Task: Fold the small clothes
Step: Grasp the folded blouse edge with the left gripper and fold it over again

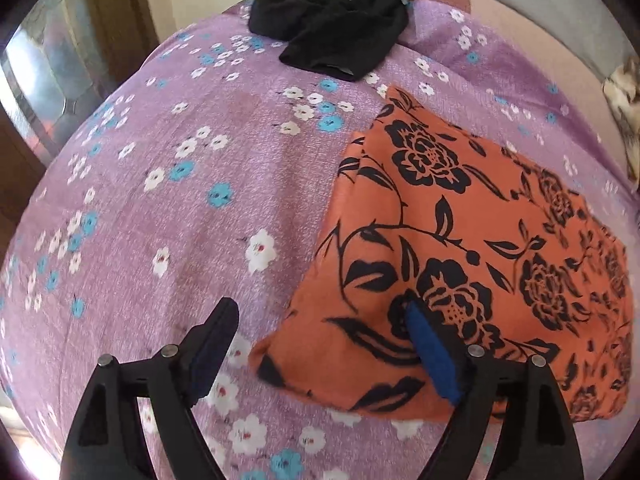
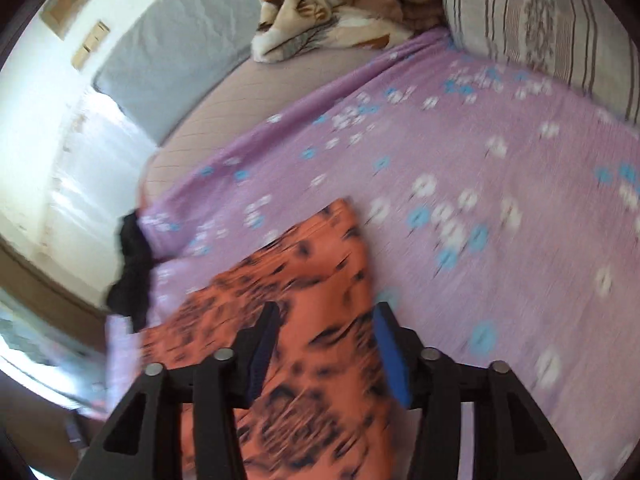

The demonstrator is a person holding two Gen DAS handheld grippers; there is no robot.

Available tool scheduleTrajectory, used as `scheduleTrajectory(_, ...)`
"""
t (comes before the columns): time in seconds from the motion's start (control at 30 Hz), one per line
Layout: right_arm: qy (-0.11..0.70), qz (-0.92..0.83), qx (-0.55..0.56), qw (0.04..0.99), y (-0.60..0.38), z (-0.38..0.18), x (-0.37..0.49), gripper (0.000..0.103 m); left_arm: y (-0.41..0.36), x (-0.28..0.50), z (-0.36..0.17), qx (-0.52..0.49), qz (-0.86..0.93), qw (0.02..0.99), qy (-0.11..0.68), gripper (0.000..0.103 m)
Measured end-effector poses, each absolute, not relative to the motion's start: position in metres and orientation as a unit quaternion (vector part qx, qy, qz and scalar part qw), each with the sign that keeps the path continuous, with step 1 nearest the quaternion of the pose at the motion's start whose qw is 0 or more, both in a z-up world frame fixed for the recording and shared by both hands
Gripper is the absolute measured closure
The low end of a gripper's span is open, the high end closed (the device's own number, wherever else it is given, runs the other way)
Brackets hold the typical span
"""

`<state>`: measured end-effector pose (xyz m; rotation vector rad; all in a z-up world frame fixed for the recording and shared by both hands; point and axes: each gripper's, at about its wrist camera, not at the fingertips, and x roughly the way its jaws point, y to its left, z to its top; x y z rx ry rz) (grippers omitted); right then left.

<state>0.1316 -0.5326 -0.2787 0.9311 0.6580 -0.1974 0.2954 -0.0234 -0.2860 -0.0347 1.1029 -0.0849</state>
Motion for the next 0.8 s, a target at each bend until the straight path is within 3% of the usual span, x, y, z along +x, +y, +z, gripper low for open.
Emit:
scheduleTrajectory(0.03, 0.307, -0.070, 0.460, 0.830, -0.524, -0.280, 0.122, 0.036, -0.017, 0.290, -0.281, -0.030, -0.040, 0.851, 0.522, 0.017)
scheduleTrajectory(0.17, 0.338, 0.005, 0.524, 0.782, -0.481, -0.303, 0.095, 0.036, -0.001, 0.263, -0.274, -0.091, -0.057, 0.846, 0.521, 0.017)
scheduleTrajectory(0.4, 0.378, 0.024, 0.601, 0.704, -0.445, -0.355, 0.081, 0.035, -0.013, 0.237, -0.309, -0.237, -0.154, 0.763, 0.581, 0.017)
scheduleTrajectory(0.8, 0.311, -0.015, 0.615, 0.725, -0.479, -0.369, 0.127, 0.037, -0.018, 0.281, -0.317, -0.315, -0.116, 0.792, 0.510, 0.011)
